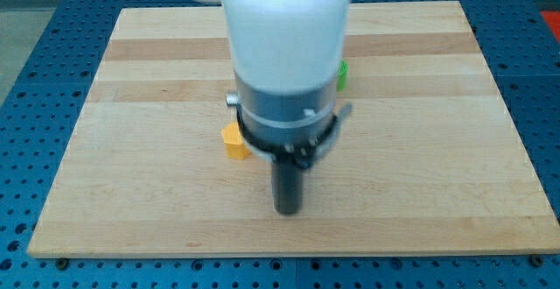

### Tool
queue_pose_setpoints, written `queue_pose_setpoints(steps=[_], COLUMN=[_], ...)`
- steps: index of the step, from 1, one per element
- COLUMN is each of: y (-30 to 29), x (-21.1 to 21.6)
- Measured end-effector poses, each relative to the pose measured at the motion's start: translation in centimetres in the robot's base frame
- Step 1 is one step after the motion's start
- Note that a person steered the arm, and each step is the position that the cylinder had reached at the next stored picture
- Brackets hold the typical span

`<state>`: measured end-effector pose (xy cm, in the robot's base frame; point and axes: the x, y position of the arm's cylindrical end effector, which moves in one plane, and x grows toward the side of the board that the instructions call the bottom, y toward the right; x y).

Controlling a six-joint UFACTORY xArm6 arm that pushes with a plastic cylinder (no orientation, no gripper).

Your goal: Push the blue blocks and yellow blocks into the group of blocks

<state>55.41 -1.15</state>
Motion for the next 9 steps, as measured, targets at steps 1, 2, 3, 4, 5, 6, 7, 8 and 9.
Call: queue_pose_setpoints(steps=[1, 2, 3, 4, 5, 6, 7, 8, 9], y=[-0.1, -0.1, -0.1, -0.1, -0.4, -2.8, -6.9, -8.5, -7.4], x=[-9.7, -11.0, -11.0, -8.5, -3.8, -3.0, -5.0, -5.7, -12.2])
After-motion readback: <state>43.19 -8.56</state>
